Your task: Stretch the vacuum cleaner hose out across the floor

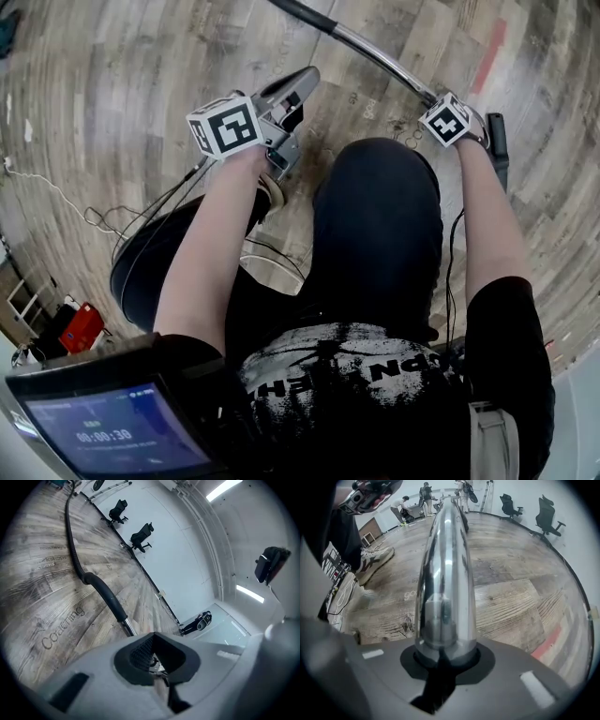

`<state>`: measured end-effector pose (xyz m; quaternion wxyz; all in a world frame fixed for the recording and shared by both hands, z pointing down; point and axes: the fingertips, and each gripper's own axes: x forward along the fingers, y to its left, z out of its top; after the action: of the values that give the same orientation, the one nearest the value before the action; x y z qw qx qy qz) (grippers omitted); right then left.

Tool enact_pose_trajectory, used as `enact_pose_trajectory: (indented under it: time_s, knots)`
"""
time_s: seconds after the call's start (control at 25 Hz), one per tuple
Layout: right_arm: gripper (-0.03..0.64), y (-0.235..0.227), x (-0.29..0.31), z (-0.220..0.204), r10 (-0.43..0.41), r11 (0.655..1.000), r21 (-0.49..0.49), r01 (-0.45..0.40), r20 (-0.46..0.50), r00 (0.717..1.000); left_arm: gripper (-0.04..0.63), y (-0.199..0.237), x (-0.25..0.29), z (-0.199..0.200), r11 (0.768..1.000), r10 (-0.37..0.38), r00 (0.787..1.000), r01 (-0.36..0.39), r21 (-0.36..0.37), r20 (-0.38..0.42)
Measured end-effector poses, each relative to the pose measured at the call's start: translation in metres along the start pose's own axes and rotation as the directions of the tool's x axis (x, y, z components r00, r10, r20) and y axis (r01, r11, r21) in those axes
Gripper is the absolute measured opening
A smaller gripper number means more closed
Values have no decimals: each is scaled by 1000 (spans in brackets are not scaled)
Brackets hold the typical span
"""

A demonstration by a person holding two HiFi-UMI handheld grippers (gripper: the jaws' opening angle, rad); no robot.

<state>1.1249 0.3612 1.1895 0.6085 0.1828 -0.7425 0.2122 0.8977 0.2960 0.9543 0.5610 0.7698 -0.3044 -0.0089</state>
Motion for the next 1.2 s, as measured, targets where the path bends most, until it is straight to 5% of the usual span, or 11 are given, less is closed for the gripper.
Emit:
enact_pose_trajectory:
  time_s: [0.16, 0.32, 0.48, 0.6, 0.76, 0.96, 1.2]
  knots:
    - [169, 29, 9, -17, 162, 977, 146, -157, -22, 987, 3, -2, -9, -7, 999, -10, 999, 11, -34, 36]
    - [295, 34, 22, -27, 161, 980, 131, -151, -70, 985, 3, 11, -18, -17, 998, 60, 998, -60, -19, 16]
    - [240, 16, 21, -40, 10, 999, 37, -5, -136, 991, 3, 5, -14, -20, 999, -2, 1000, 3, -34, 23]
    - [242, 11, 14, -62, 4, 994, 103, 19, -215, 977, 3, 13, -18, -21, 999, 48, 999, -47, -27, 10]
    - [267, 8, 9, -73, 8, 993, 115, 20, -237, 972, 3, 1, -11, -22, 999, -23, 999, 24, -35, 22]
    - [253, 7, 11, -70, -6, 994, 102, 26, -192, 981, 3, 4, -10, -23, 999, -27, 999, 28, -37, 18]
    - [228, 10, -4, -86, -17, 989, 138, 59, -292, 956, 3, 12, -9, -16, 998, -42, 999, 43, -37, 26]
